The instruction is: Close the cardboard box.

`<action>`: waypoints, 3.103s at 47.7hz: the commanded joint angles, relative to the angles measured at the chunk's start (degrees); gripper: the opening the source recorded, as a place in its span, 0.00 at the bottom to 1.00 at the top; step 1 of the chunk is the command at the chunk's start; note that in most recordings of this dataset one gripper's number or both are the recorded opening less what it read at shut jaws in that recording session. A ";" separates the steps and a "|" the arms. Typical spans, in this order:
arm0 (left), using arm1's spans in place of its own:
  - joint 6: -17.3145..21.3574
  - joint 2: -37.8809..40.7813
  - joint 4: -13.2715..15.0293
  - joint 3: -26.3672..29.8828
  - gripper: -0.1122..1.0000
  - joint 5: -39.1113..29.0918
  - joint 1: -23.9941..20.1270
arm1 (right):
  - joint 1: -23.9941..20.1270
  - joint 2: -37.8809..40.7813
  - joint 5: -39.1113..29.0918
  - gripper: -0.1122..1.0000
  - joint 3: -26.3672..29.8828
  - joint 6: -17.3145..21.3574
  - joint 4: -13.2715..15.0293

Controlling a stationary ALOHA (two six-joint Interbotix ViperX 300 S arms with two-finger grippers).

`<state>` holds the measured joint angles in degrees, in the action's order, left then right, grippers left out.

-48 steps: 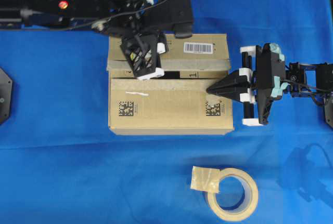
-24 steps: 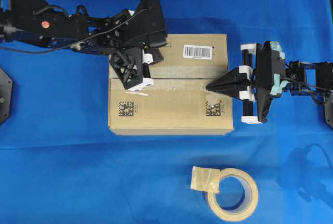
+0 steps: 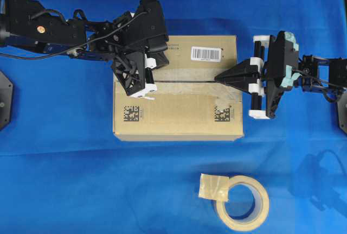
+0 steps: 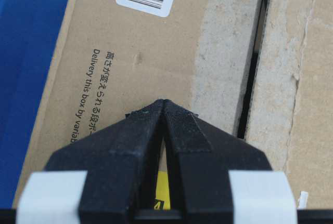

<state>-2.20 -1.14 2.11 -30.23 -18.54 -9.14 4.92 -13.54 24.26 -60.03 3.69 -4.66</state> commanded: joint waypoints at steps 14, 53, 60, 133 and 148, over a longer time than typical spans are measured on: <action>-0.09 -1.76 0.09 0.00 0.10 1.05 0.97 | 0.18 1.93 0.53 0.10 0.00 0.26 -0.18; 0.00 -14.94 0.09 -28.65 0.10 53.00 4.66 | 0.18 2.11 0.53 0.10 0.09 0.26 -0.18; 0.18 -13.62 0.09 -31.46 0.10 58.97 4.66 | 0.18 2.11 0.62 0.10 0.09 0.26 -0.18; -0.09 -5.62 0.09 -34.45 0.10 65.48 5.36 | 0.18 2.11 0.62 0.10 0.09 0.26 -0.18; -0.09 -5.62 0.09 -34.54 0.10 65.48 5.36 | 0.18 2.11 0.62 0.10 0.09 0.26 -0.18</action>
<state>-2.20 -6.42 2.20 -64.95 46.41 -3.96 4.92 -11.25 24.79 -60.38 3.96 -4.66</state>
